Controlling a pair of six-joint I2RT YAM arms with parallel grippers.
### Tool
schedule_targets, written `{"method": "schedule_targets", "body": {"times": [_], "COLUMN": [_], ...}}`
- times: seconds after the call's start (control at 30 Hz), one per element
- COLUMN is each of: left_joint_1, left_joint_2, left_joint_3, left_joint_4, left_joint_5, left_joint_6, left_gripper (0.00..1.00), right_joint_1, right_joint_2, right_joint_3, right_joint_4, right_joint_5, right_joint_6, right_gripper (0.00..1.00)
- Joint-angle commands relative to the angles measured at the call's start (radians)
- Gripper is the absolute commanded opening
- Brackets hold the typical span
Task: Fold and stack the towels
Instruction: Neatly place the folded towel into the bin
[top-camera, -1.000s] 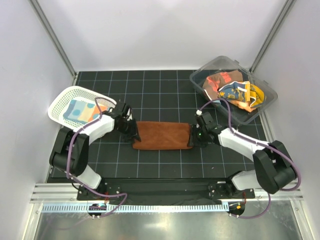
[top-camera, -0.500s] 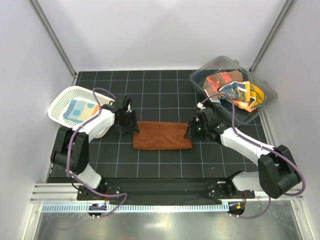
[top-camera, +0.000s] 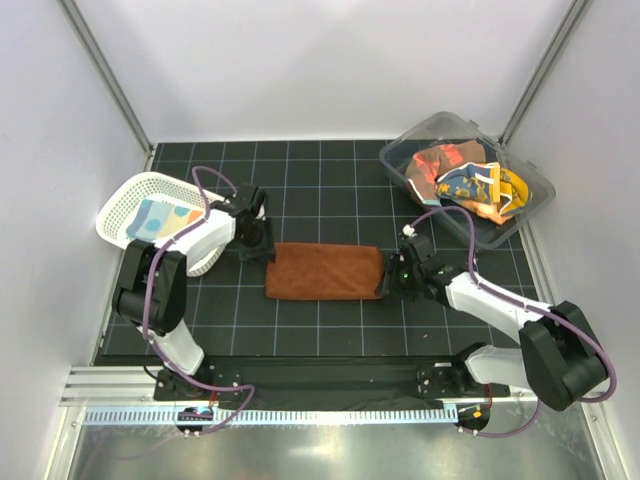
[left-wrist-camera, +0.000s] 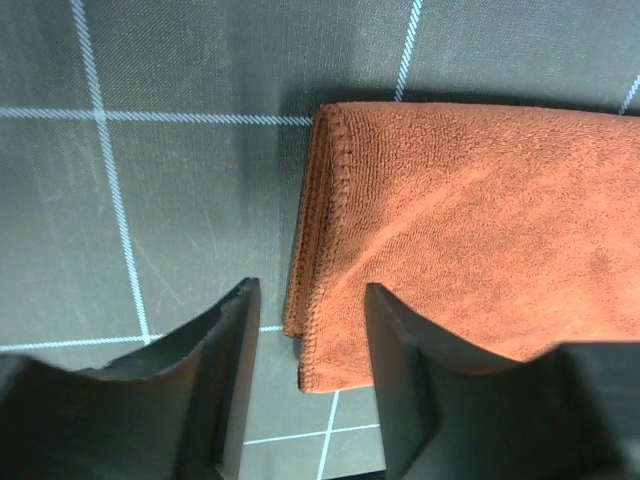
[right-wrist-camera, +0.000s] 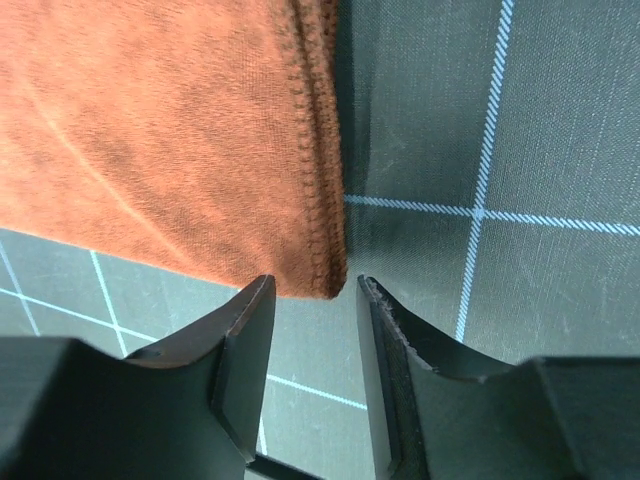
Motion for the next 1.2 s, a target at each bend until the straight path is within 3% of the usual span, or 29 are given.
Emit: {"method": "schedule_targets", "body": {"times": [0.0,0.17,0.3,0.6,0.7,0.8,0.83,0.93,1.17], "left_joint_1": [0.003,0.009,0.018,0.01,0.004,-0.005,-0.005,-0.004,-0.004], "left_joint_2": [-0.053,-0.078,-0.026,0.051,0.065,0.083,0.085,0.08,0.02], "left_joint_3": [0.019,-0.038,-0.061,-0.109,-0.101,-0.089,-0.086,-0.05,0.147], "left_joint_4": [-0.009,0.045,0.1,0.157,0.163,0.157,0.154,0.085,-0.232], "left_joint_5": [-0.016,0.106,0.188,0.22,0.231,0.239,0.233,0.187,-0.091], "left_joint_6": [0.019,0.027,0.014,-0.015,-0.015,-0.013,-0.013,0.005,0.122], "left_gripper": [0.51,0.66,0.65,0.59,0.54,0.42,0.25,0.0,0.0], "right_joint_1": [0.006,0.006,0.006,0.006,0.004,0.005,0.006,0.006,0.006], "right_joint_2": [-0.048,-0.06,-0.097,-0.111,-0.106,-0.094,-0.093,-0.096,-0.114], "right_joint_3": [0.058,0.127,0.156,0.159,0.152,0.159,0.161,0.167,0.17], "right_joint_4": [-0.029,-0.058,-0.08,-0.088,-0.069,-0.061,-0.063,-0.063,-0.077], "right_joint_5": [0.01,-0.01,-0.016,0.025,0.022,0.018,0.018,0.019,0.019], "right_joint_6": [0.007,-0.004,-0.032,-0.096,-0.096,-0.101,-0.102,-0.108,-0.118], "right_gripper": [0.47,0.47,0.48,0.5,0.5,0.5,0.5,0.51,0.52]}}
